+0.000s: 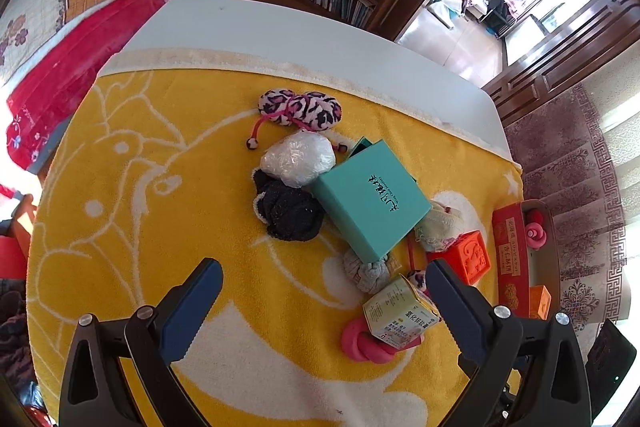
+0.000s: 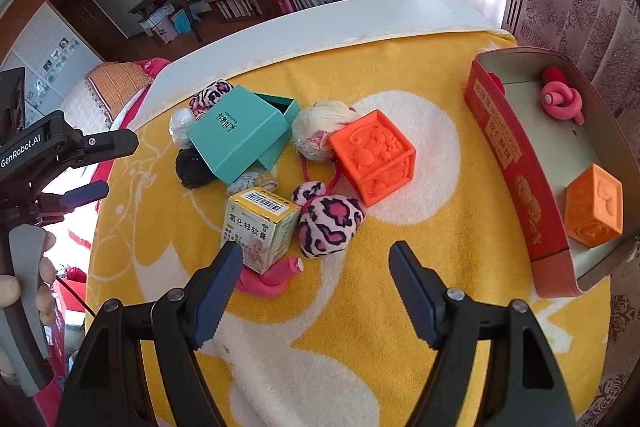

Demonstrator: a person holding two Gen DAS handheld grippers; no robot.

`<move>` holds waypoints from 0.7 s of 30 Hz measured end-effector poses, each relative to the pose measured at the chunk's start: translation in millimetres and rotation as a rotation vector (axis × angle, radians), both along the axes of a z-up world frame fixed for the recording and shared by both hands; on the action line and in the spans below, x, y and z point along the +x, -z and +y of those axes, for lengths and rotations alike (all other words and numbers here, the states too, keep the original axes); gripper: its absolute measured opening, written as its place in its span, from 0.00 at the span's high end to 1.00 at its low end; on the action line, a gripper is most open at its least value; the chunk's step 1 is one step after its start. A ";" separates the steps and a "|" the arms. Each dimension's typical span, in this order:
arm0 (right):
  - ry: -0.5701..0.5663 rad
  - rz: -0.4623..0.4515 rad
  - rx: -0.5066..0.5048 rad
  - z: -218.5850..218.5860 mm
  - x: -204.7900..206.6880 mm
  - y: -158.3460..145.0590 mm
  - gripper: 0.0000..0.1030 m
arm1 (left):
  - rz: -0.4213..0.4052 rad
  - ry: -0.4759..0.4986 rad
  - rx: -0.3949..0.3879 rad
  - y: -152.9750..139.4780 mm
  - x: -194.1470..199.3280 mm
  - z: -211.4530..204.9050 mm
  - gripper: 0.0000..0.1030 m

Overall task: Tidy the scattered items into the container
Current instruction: 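Grasp the white medicine box with the right gripper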

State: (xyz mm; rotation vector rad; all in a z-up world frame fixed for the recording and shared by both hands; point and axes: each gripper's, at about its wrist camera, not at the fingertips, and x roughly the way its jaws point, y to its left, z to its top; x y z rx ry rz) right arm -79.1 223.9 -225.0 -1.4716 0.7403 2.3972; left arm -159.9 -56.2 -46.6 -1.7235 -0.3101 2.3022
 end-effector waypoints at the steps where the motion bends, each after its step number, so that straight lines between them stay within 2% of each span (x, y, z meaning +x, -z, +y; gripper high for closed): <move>1: -0.001 -0.003 -0.006 -3.7 -4.1 1.8 0.23 | -0.002 0.000 0.001 1.0 -1.1 -3.7 0.00; 11: -0.036 -0.034 0.004 -35.9 -46.2 18.3 0.23 | -0.022 -0.016 -0.004 13.0 -16.3 -41.4 0.00; 21: 0.007 -0.108 0.031 -40.8 -66.3 43.7 0.23 | -0.046 -0.009 -0.008 26.7 -29.8 -59.7 0.00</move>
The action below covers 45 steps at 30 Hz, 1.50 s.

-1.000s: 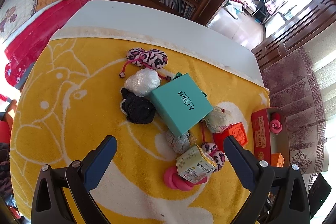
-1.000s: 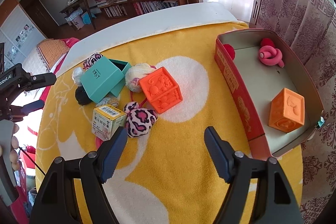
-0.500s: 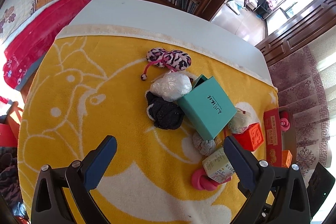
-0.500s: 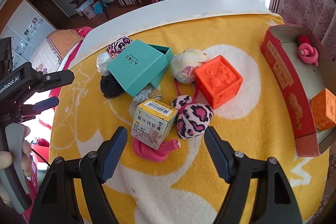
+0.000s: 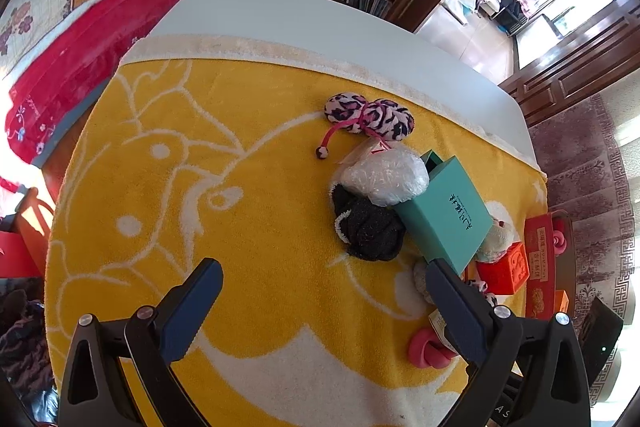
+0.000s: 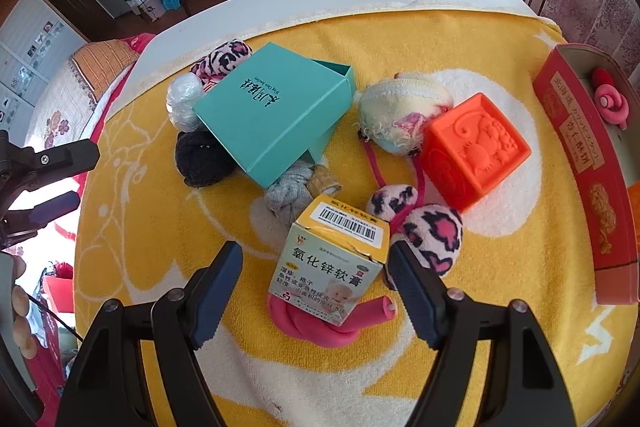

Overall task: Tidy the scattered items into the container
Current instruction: 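Grasp the white medicine box with the right gripper, then grasp the clear plastic bag with the left gripper while right holds the medicine box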

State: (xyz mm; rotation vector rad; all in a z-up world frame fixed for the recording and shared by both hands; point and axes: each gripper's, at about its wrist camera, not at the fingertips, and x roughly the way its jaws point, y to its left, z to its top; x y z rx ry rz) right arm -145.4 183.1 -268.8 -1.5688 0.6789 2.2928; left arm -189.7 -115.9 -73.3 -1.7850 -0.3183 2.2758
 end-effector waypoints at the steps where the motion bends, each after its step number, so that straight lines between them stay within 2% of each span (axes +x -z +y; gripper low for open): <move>1: 0.001 -0.007 0.004 0.3 -1.5 2.0 0.23 | -0.001 0.002 0.001 1.1 -1.6 -0.1 0.00; 3: 0.004 -0.014 0.012 0.8 -2.4 4.4 0.27 | -0.003 0.009 0.001 3.0 -4.4 0.3 0.00; 4: 0.001 -0.021 0.017 0.8 -2.9 5.6 0.38 | -0.005 0.013 0.003 4.1 -5.8 0.7 0.00; 5: 0.000 -0.031 0.015 1.2 -3.2 7.6 0.43 | -0.007 0.018 0.005 5.2 -7.7 1.7 0.00; 7: 0.006 -0.031 -0.003 3.6 -0.3 9.1 0.46 | -0.008 0.028 0.011 6.8 -11.5 4.7 0.00; 12: -0.004 -0.024 0.019 1.5 7.7 2.7 0.47 | -0.006 0.058 0.054 7.8 -24.3 17.3 0.00; 19: 0.004 -0.013 0.035 5.3 17.5 -4.5 0.47 | -0.055 0.024 0.185 15.9 -51.2 30.4 0.00; 24: 0.019 -0.012 0.030 8.1 23.0 -6.9 0.47 | -0.080 -0.014 0.211 23.7 -69.7 36.1 0.00; 30: 0.023 -0.016 0.031 8.8 24.9 -5.8 0.47 | -0.150 -0.025 0.251 45.3 -78.0 43.3 0.01; 31: 0.024 -0.017 0.032 9.0 25.4 -5.7 0.47 | -0.159 -0.029 0.258 49.1 -78.1 44.1 0.06; 32: 0.024 -0.017 0.032 9.2 26.0 -5.8 0.47 | -0.169 -0.032 0.261 52.6 -77.7 44.5 0.17; 33: 0.025 -0.016 0.031 9.8 26.7 -5.8 0.47 | -0.184 -0.035 0.265 56.8 -77.1 44.7 0.24; 34: 0.026 -0.015 0.029 10.1 26.8 -5.7 0.47 | -0.204 -0.040 0.273 61.7 -76.5 44.3 0.36; 36: 0.025 -0.014 0.029 10.0 27.2 -5.9 0.47 | -0.221 -0.052 0.286 68.1 -75.2 41.8 0.38; 37: 0.024 -0.014 0.029 10.0 27.0 -5.8 0.47 | -0.214 -0.052 0.288 67.9 -74.2 40.7 0.42; 38: 0.022 -0.013 0.030 9.9 27.8 -6.1 0.47 | -0.208 -0.048 0.277 67.1 -73.4 40.1 0.50; 45: 0.007 0.013 0.032 10.5 34.1 -15.6 0.47 | -0.179 -0.081 0.284 59.2 -65.5 24.5 0.60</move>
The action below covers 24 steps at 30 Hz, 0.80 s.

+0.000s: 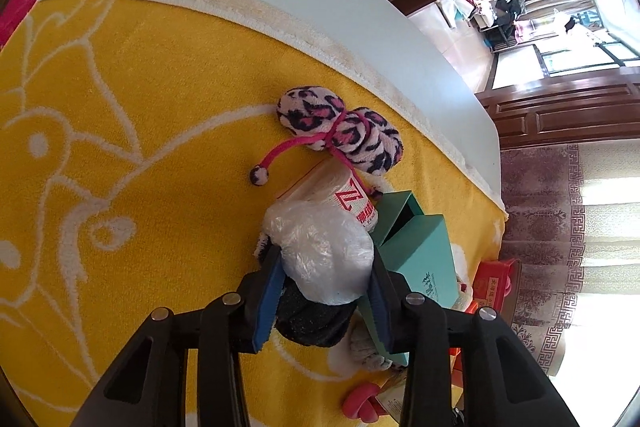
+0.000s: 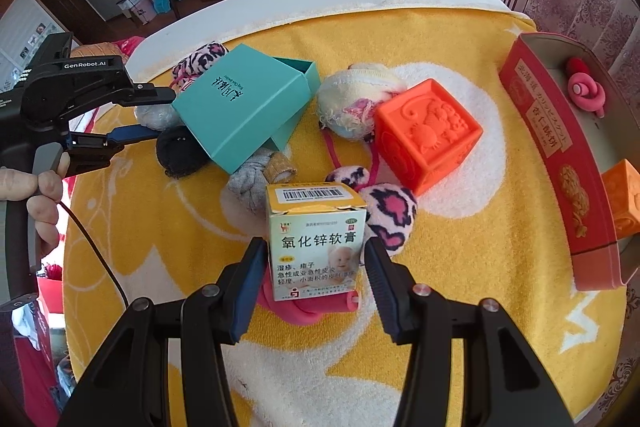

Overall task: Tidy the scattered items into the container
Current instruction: 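Grasp the clear plastic bag with the left gripper while right holds the medicine box, then carry the plastic bag and medicine box over the red tin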

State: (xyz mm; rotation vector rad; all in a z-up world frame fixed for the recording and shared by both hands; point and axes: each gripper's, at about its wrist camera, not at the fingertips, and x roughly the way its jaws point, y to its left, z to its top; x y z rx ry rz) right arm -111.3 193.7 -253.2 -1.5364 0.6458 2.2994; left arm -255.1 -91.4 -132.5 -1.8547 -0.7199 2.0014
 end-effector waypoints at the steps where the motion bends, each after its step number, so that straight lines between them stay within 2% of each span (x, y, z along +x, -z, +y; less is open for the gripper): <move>1: -0.005 0.007 0.002 0.0 1.0 -2.2 0.47 | 0.006 -0.006 -0.003 -1.7 1.0 -2.4 0.60; 2: -0.010 0.013 0.003 0.0 1.6 -4.2 0.47 | 0.014 -0.010 -0.008 -4.1 2.6 -4.4 0.60; 4: -0.023 0.023 0.010 -1.0 1.3 -7.1 0.54 | 0.030 -0.017 -0.022 -9.3 6.0 -7.8 0.60; 6: -0.033 0.027 0.010 -0.6 1.9 -7.8 0.54 | 0.041 -0.026 -0.025 -14.3 9.5 -10.3 0.60; 8: -0.044 0.028 0.000 0.0 3.6 -6.7 0.66 | 0.053 -0.033 -0.030 -18.8 13.0 -13.5 0.60; 9: -0.046 0.030 -0.008 0.7 5.3 -6.7 0.68 | 0.058 -0.036 -0.034 -21.1 14.6 -14.7 0.60; 13: -0.051 0.039 -0.004 1.8 6.6 -8.1 0.69 | 0.071 -0.051 -0.035 -28.0 23.7 -20.6 0.60; 16: -0.040 0.041 -0.044 7.0 8.2 -6.8 0.69 | 0.077 -0.055 -0.040 -32.7 30.7 -22.7 0.60; 17: -0.033 0.042 -0.054 8.1 8.5 -6.4 0.68 | 0.080 -0.054 -0.042 -34.0 33.2 -23.2 0.60; 18: -0.025 0.044 -0.060 9.1 8.8 -6.3 0.59 | 0.082 -0.054 -0.043 -35.5 35.0 -24.0 0.60; 19: -0.019 0.050 -0.067 10.1 9.2 -6.6 0.44 | 0.085 -0.054 -0.043 -37.0 36.7 -24.9 0.60; 21: -0.010 0.067 -0.071 11.0 8.2 -7.9 0.27 | 0.089 -0.056 -0.043 -40.3 40.5 -27.4 0.60; 24: -0.013 0.076 -0.047 9.9 2.6 -8.6 0.25 | 0.096 -0.058 -0.041 -46.1 44.7 -32.5 0.60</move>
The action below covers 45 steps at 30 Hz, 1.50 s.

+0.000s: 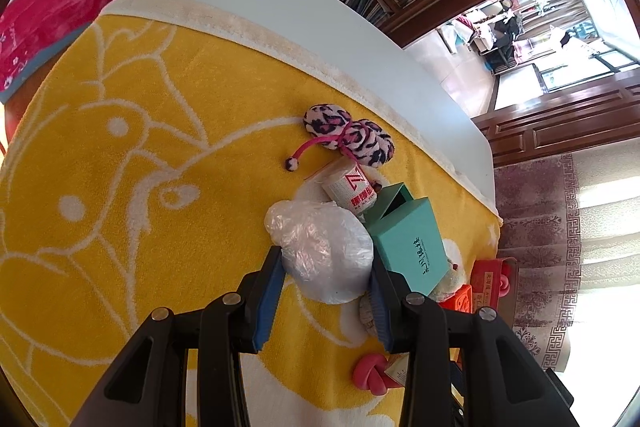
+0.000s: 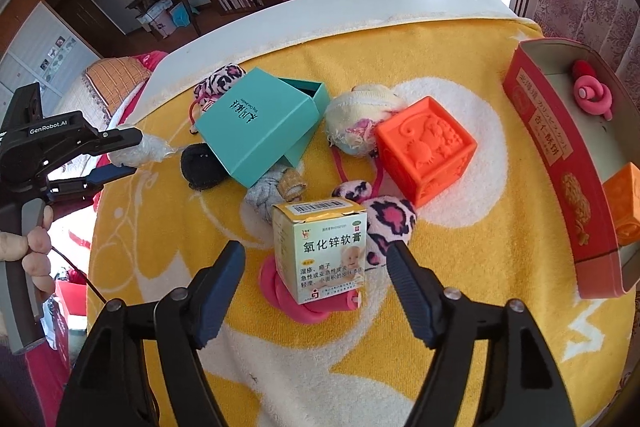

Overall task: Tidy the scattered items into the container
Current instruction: 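Carry the plastic bag and medicine box over the red tin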

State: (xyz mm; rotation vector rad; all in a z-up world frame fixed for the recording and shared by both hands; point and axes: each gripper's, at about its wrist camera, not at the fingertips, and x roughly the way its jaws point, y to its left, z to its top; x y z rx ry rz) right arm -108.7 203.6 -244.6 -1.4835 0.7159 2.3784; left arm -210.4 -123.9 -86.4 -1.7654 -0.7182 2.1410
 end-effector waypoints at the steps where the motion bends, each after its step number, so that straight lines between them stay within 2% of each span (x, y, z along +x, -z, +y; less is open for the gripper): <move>1: -0.003 0.001 0.005 -0.1 -2.7 1.2 0.25 | 0.004 0.000 0.000 -2.1 1.0 -1.0 0.60; 5: -0.018 -0.021 0.009 -0.7 -12.9 12.9 0.26 | 0.021 0.005 0.000 -10.5 5.1 -3.5 0.60; 7: -0.030 -0.040 -0.007 -1.5 -14.8 19.8 0.48 | 0.028 0.010 -0.001 -14.1 7.3 -3.5 0.60; 15: -0.045 0.005 0.000 -3.1 3.9 -0.2 0.48 | 0.039 0.025 0.012 -23.6 14.7 5.8 0.60; 23: -0.009 0.082 0.053 18.7 34.9 -37.4 0.48 | 0.073 0.092 0.031 -42.6 21.8 51.9 0.60; 45: 0.312 0.193 0.187 171.4 142.2 -91.9 0.48 | 0.134 0.333 0.098 -87.0 60.0 241.5 0.60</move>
